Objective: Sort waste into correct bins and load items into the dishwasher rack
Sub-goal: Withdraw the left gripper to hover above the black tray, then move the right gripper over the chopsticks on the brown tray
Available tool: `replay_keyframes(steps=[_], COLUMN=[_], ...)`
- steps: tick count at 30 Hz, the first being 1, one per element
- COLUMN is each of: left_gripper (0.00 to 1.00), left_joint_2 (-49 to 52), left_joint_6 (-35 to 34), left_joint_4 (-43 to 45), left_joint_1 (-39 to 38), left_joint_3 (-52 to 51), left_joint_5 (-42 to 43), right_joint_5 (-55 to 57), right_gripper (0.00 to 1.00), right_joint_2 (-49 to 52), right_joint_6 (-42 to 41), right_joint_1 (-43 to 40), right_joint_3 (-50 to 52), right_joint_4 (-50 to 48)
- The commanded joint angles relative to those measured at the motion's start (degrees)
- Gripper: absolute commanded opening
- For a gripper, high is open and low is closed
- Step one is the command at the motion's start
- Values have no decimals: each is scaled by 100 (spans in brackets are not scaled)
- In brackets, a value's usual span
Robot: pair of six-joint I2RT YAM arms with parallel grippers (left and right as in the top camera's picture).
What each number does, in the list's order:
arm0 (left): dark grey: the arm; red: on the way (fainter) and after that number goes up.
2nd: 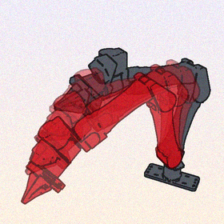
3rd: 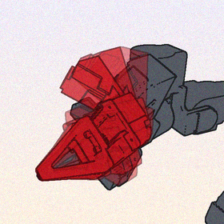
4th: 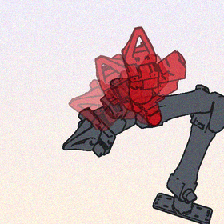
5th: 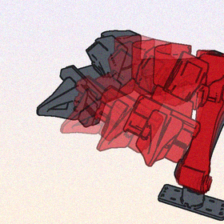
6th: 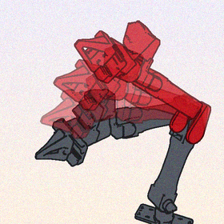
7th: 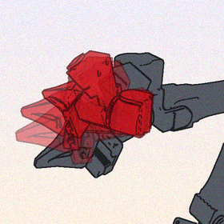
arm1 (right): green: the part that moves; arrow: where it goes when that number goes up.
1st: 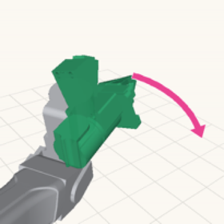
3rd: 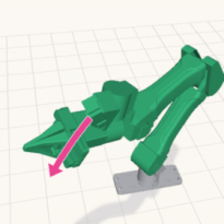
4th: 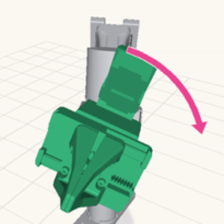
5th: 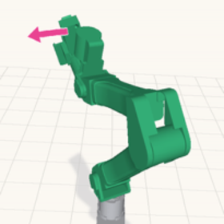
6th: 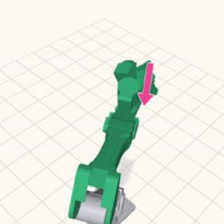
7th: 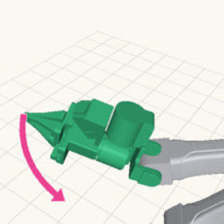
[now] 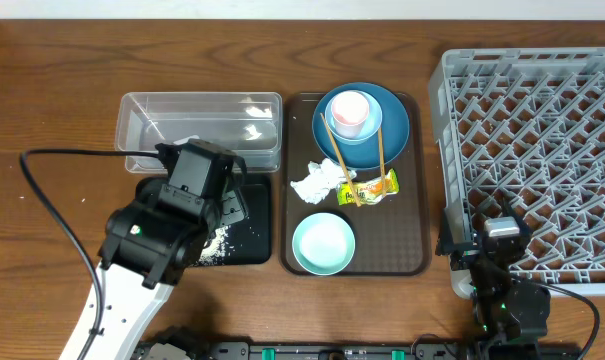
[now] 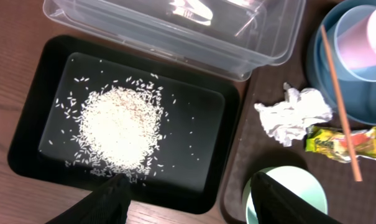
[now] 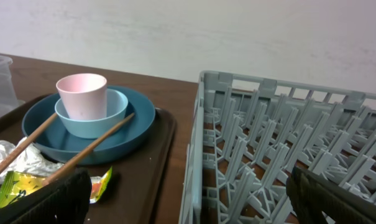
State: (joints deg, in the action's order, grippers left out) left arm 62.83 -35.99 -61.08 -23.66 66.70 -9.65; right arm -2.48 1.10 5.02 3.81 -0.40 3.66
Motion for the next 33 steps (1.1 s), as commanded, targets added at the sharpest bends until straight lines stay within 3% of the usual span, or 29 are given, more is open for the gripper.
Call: replay_keyframes(steps=[1,8,11,12,14,17,24,28,33], left_gripper=[65,65,66,73,74,82,87,89,92], left_joint_2=[140,439,546,579,629,680,684,682,682], left_joint_6=[35,35,33,33,33,33,33,33,33], left_joint_4=[-20,-55,-59,-59,-59,-57,-57,-59,-59], left_joint_1=[35,35,35,35,35,35,35,35,35], left_joint_3=[87,87,87,87,87,87,87,87,87], left_joint_5=[-181,-179,-177,-177,-177,-177,-177,-177,-177], right_joint_5=[39,-1351,-1366,-1364,-1364,-1366,-1766,-3018,-4385], right_gripper=[99,99,99,99,99,99,99,99,99], right_joint_2=[-9,-7,68,131,358,1064,3198,4223,4887], right_joint_6=[-33,-46,-44,-44,4,87,85,81,-356], right_joint_1=[37,37,37,37,37,37,39,37,37], right_joint_3=[9,-153,-564,-763,-1235,-2229,-4505,-5436,-5689], right_joint_4=[-107,-710,-308,-103,304,903,2166,2612,2391])
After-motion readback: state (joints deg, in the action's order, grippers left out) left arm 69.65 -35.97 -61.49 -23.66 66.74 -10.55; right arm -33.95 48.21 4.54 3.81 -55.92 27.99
